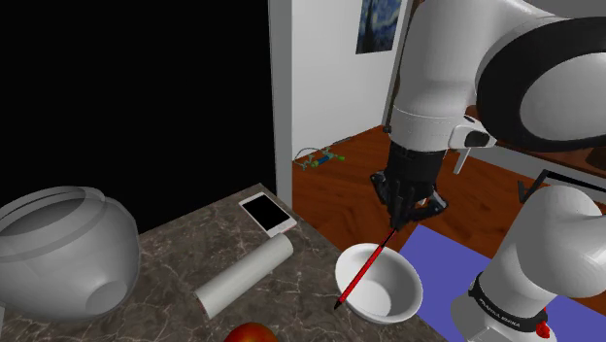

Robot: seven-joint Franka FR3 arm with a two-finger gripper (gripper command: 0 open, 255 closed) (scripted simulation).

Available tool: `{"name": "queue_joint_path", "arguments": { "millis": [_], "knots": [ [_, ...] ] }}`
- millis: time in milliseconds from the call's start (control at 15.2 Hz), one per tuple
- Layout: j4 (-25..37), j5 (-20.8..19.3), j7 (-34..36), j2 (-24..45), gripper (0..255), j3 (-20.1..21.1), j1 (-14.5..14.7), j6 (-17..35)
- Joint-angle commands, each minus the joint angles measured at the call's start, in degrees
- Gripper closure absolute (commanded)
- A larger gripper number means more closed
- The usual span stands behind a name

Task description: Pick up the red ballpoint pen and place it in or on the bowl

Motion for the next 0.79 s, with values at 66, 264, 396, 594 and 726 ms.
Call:
{"name": "queue_joint_path", "arguments": {
  "millis": [66, 264, 396, 594, 726],
  "knots": [
    [-2.57, 0.37, -0.02, -3.81, 255, -0.95, 1.58, -1.53],
    [-4.85, 1.25, -0.12, -4.01, 255, -0.05, 1.96, 0.53],
    [-6.32, 1.86, -0.19, -4.07, 255, 0.59, 2.21, 1.93],
    [-8.47, 2.84, -0.28, -4.03, 255, 1.60, 2.60, 4.11],
    [-9.85, 3.53, -0.35, -3.91, 255, 2.32, 2.86, 5.60]
  ]
}}
